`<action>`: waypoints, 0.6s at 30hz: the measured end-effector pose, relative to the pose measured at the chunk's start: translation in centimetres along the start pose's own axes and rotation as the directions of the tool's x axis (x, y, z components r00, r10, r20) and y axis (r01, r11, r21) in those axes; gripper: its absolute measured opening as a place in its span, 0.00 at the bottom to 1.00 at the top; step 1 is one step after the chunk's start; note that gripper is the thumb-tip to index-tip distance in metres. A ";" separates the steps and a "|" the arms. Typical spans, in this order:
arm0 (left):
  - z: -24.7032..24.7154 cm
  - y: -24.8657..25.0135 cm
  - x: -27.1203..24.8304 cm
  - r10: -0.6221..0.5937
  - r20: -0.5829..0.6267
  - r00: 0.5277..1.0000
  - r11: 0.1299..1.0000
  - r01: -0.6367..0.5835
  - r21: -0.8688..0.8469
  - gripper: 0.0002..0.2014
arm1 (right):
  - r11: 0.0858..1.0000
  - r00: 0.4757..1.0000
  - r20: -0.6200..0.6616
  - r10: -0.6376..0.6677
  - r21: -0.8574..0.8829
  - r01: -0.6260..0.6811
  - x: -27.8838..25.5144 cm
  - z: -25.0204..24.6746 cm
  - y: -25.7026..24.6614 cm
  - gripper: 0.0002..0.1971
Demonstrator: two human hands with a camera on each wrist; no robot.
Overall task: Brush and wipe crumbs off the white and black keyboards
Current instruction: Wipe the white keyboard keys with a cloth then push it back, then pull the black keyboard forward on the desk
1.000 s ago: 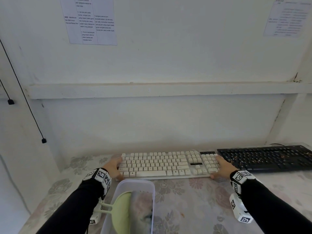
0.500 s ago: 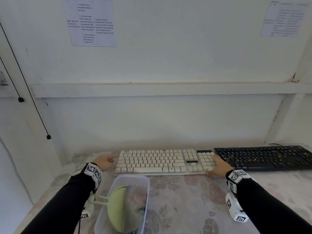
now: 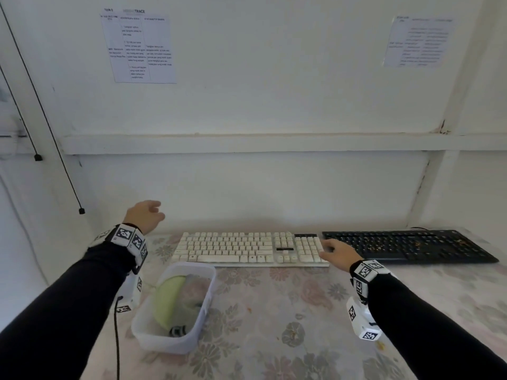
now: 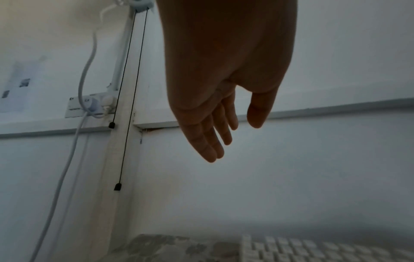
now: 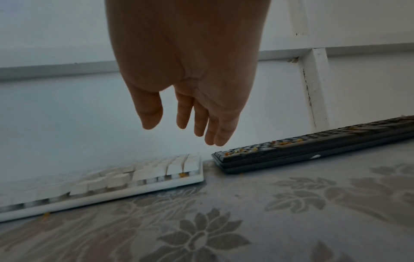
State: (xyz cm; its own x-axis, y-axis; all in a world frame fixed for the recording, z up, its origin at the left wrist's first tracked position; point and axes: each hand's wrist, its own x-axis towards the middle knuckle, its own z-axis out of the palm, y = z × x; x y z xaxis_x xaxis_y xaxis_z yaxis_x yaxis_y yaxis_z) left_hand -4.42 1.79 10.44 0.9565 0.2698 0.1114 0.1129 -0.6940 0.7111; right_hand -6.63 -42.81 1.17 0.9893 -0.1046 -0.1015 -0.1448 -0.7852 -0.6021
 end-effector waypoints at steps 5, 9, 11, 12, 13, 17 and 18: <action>3.7 4.0 -3.2 0.031 0.073 0.997 0.994 -0.024 -0.103 0.21 | 1.000 1.000 -0.008 -0.020 0.002 0.020 -1.7 -1.3 1.0 0.25; 9.6 7.1 -6.0 0.028 0.180 0.983 0.976 0.012 -0.216 0.20 | 0.999 0.999 -0.012 -0.035 0.017 0.035 -2.9 -2.3 2.4 0.24; 12.9 8.6 -7.8 0.037 0.235 0.971 0.960 0.031 -0.278 0.20 | 0.999 0.999 -0.015 -0.038 0.028 0.039 -3.4 -2.6 3.1 0.24; 14.4 9.4 -8.7 0.043 0.255 0.966 0.953 0.037 -0.302 0.20 | 0.999 0.999 -0.019 -0.035 0.038 0.036 -3.7 -2.8 3.5 0.24; 15.8 10.1 -9.7 0.050 0.269 0.962 0.947 0.040 -0.317 0.20 | 0.998 0.999 -0.025 -0.030 0.045 0.032 -3.9 -2.9 3.9 0.24; 20.5 12.4 -12.8 0.075 0.312 0.947 0.946 0.031 -0.322 0.20 | 0.997 0.999 -0.033 -0.024 0.071 0.027 -4.5 -3.8 5.6 0.24; 21.4 13.0 -13.3 0.082 0.313 0.946 0.947 0.024 -0.319 0.20 | 0.997 0.999 -0.036 -0.022 0.073 0.025 -4.5 -4.0 6.0 0.24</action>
State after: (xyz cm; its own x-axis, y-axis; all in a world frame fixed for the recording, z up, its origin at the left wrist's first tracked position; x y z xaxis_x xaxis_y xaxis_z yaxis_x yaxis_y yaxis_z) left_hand -9.90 -25.07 3.31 0.9985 -0.0106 -0.0539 0.0438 -0.4378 0.8980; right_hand -11.93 -49.50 1.19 0.9923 -0.1092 -0.0593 -0.1210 -0.7411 -0.6604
